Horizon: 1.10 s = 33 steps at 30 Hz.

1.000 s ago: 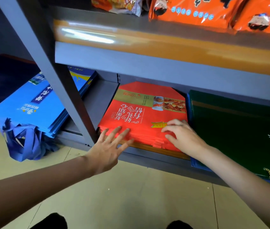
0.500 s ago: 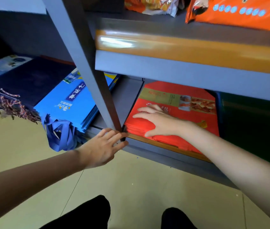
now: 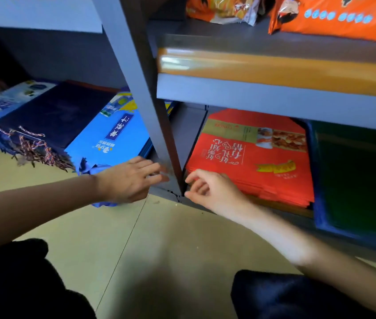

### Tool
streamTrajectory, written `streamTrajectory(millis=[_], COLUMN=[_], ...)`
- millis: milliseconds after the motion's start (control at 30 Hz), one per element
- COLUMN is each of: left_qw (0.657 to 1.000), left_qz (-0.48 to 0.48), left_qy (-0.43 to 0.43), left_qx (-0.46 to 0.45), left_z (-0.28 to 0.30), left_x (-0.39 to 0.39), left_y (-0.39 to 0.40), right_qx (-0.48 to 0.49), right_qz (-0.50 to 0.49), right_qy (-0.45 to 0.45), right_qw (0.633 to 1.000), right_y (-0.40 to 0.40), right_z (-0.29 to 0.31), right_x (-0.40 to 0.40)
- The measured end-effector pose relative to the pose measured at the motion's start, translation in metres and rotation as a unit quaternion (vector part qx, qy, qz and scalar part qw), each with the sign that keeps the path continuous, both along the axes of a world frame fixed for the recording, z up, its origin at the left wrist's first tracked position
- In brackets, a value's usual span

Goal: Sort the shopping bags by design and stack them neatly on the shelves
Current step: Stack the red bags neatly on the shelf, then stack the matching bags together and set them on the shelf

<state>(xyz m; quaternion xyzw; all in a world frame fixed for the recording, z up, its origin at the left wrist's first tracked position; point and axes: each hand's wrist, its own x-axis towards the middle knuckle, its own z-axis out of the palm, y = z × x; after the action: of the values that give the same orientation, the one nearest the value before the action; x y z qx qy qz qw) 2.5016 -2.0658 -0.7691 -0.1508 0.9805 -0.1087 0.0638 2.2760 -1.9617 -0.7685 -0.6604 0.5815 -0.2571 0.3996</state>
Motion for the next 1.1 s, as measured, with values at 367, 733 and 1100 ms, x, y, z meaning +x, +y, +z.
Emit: streamTrajectory(millis=[367, 733, 1100], left_qw=[0.987, 0.937, 0.906], left_qz=[0.157, 0.311, 0.346], left_qy=[0.016, -0.137, -0.120], left_qx=[-0.034, 0.086, 0.214], left_z=[-0.006, -0.021, -0.045], left_x=[0.127, 0.204, 0.197], left_y=[-0.047, -0.148, -0.187], right_qx=[-0.044, 0.181, 0.270], right_qz=[0.256, 0.014, -0.098], right_qy=[0.263, 0.373, 0.327], right_qw=[0.929, 0.910, 0.900], right_y=[-0.069, -0.178, -0.179], right_z=[0.022, -0.017, -0.029], right_x=[0.108, 0.210, 0.211])
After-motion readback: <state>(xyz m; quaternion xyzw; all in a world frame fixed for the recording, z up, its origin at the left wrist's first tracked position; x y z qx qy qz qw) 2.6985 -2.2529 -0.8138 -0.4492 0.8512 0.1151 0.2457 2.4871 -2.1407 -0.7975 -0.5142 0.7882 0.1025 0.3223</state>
